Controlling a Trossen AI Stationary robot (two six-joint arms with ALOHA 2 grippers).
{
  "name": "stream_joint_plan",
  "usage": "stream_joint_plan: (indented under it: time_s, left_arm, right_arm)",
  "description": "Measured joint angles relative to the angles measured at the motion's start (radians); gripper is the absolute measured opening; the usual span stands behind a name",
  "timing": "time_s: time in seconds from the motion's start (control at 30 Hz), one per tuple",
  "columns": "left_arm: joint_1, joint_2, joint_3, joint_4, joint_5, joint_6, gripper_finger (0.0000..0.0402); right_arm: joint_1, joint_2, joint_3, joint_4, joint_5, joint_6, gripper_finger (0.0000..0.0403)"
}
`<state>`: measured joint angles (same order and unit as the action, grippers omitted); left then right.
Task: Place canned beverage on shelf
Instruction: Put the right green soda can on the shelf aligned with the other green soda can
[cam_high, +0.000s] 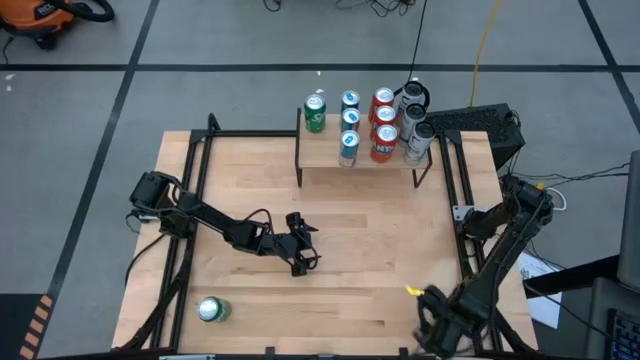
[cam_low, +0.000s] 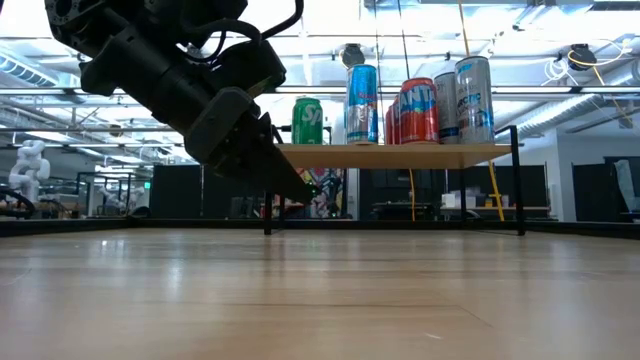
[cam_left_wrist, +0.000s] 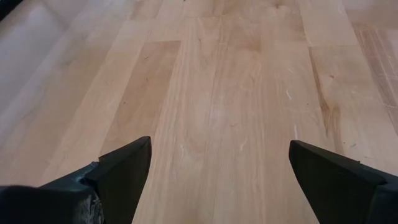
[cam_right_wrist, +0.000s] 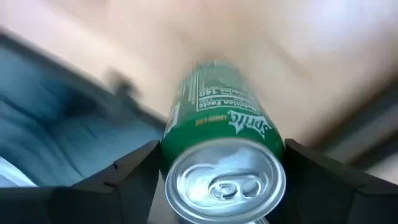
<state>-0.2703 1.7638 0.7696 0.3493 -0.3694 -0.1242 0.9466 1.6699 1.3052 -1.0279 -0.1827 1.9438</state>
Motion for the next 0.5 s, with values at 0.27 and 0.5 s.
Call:
stream_joint_plan:
  time_s: [0.27, 0.5]
  left_arm:
    - [0.000, 0.000, 0.000, 0.001, 0.000, 0.001, 0.0374]
    - [-0.011, -0.001, 0.001, -0.040, -0.002, 0.007, 0.0374]
  right_arm:
    - [-0.210, 0.023, -0.012, -0.035, 0.255, -0.095, 0.0287]
    - [-0.335, 0.051, -0.008, 0.032, 0.247, -0.323, 0.0287]
